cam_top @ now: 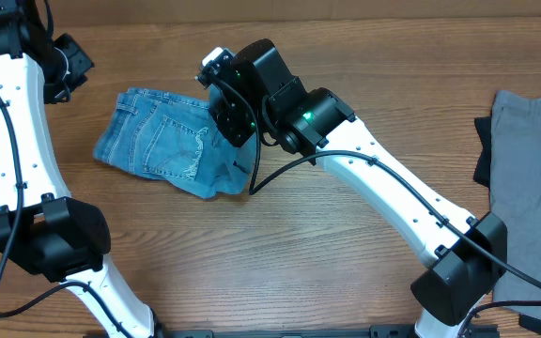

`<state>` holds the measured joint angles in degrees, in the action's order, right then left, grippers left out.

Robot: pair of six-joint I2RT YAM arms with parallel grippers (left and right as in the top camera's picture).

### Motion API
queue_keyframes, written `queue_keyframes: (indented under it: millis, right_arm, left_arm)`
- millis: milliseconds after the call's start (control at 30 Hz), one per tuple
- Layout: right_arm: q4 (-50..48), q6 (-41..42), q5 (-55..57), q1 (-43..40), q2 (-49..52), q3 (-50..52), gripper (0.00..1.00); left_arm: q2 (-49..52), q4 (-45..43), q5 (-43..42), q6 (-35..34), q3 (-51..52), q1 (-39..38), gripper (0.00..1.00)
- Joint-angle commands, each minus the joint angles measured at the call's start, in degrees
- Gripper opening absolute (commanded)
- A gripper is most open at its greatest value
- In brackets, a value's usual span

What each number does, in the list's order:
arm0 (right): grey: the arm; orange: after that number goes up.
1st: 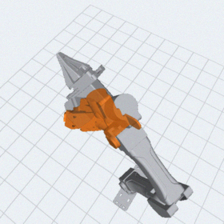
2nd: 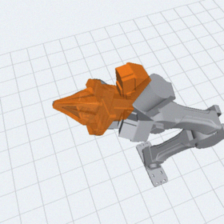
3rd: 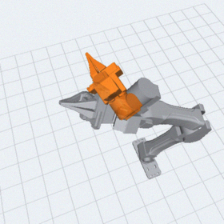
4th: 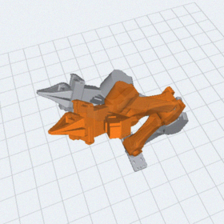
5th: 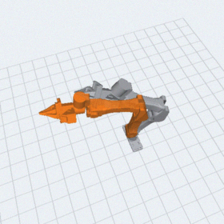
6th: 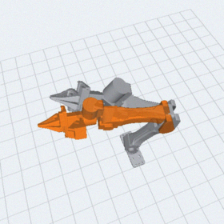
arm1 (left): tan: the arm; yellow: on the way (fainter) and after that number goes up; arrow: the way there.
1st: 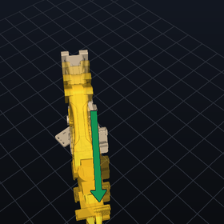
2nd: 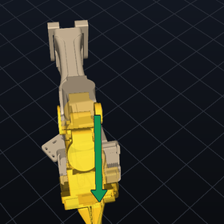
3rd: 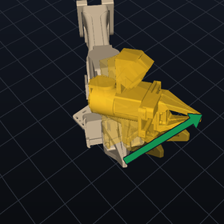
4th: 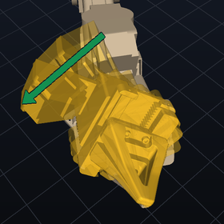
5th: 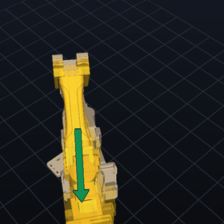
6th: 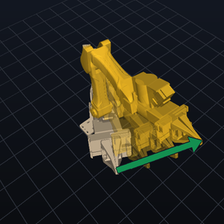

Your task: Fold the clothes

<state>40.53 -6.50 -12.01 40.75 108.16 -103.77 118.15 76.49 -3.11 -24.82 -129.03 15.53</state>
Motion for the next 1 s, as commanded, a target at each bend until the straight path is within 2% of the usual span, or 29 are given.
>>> queue_keyframes:
  millis: [0, 267, 433, 533, 633, 800, 967]
  right_arm:
    - [-1.7, 1.9, 0.0, 0.2, -1.7, -1.6, 0.04]
    - [0.9, 2.1, -0.1, -1.2, -1.7, -2.1, 0.04]
    - [5.2, 4.0, -2.1, -5.8, -1.7, -5.2, 0.04]
    - [9.2, 4.0, -3.2, -8.1, -1.7, -8.6, 0.04]
    - [11.8, 3.6, -3.1, -9.5, -1.7, -11.5, 0.04]
    - [14.8, 2.9, -3.3, -10.9, -1.7, -13.0, 0.04]
    - [16.6, -0.9, -3.7, -12.7, -1.6, -13.0, 0.04]
  left_arm:
    - [-0.4, -0.1, -6.6, 5.1, -0.1, -0.5, 0.04]
    - [-0.4, 0.4, -9.0, 5.8, 4.7, -1.5, 0.04]
    - [-0.4, -7.1, -19.4, 11.3, 15.1, -6.0, 0.04]
    - [-0.4, -9.9, -20.3, 11.9, 19.6, -10.3, 0.04]
    - [-0.2, -12.9, -14.8, 8.3, 24.4, -15.4, 0.04]
    - [2.1, -19.4, -16.0, 6.4, 29.2, -22.2, 0.04]
    - [8.3, -20.5, -16.0, 1.8, 29.4, -27.2, 0.04]
